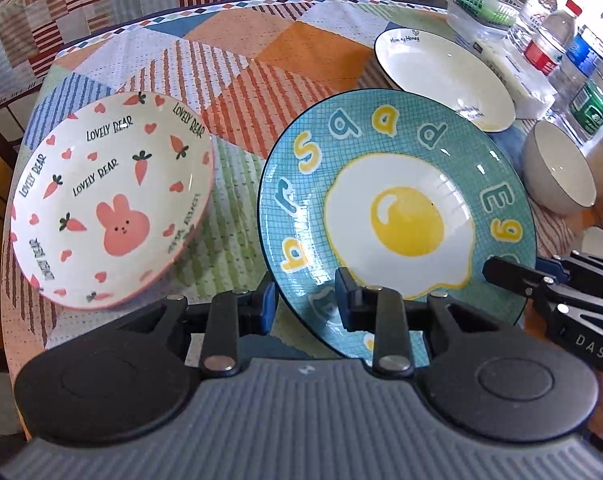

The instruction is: Organize plates and bowls

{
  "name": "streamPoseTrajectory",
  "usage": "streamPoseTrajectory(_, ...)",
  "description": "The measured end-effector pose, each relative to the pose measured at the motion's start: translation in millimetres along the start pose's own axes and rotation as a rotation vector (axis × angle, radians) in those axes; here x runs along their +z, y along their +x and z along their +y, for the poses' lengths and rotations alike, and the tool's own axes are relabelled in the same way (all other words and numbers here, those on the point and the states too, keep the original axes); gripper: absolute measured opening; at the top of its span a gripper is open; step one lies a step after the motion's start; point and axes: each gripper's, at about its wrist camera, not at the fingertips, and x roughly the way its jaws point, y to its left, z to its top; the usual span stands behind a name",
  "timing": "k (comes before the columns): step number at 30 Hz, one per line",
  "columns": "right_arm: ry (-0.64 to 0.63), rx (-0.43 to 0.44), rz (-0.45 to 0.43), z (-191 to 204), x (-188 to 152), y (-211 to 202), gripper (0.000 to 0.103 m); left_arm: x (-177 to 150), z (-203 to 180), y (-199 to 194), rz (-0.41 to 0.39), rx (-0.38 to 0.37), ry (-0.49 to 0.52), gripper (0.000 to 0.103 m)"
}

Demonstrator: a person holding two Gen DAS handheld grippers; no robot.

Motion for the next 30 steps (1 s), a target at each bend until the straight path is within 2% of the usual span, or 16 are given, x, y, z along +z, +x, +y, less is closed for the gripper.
streamPoseTrajectory(8, -0.009, -0.030, 0.022, 1.7, 19.3, 25.4, 0.028, 16.2, 12.7, 14.7, 0.033, -0.010, -0.006, 0.029)
streamPoseTrajectory(14, 0.019, -0.057, 0.079, -2.7, 18.4, 44.3, 0.028, 18.9, 11.0, 29.1, 0.066, -0.001, 0.040, 0.029)
streamPoseTrajectory(16, -0.001, -0.073, 0.065, -1.0, 16.6, 44.8, 0.028, 20.7, 13.1, 31.6, 0.089, -0.004, 0.026, 0.029)
streamPoseTrajectory(19, -0.070, -0.115, 0.066, 12.6, 11.1, 44.9, 0.028, 20.7, 7.6, 37.1, 0.159, 0.061, 0.024, 0.031)
streamPoseTrajectory(23, -0.109, -0.164, 0.072, 22.7, 6.6, 48.6, 0.036, 19.8, 3.5, 33.9, 0.170, 0.096, 0.036, 0.031)
streamPoseTrajectory(26, -0.148, -0.240, 0.087, 34.3, 9.6, 47.6, 0.042, 20.4, 2.3, 15.7, 0.140, 0.119, 0.032, 0.033)
streamPoseTrajectory(28, -0.164, -0.270, 0.093, 42.4, 13.0, 41.7, 0.048, 20.6, 2.0, 0.0, 0.125, 0.130, 0.044, 0.035)
streamPoseTrajectory(30, -0.165, -0.260, 0.069, 49.1, 18.5, 31.2, 0.051, 19.8, 3.7, -13.6, 0.128, 0.140, 0.055, 0.041)
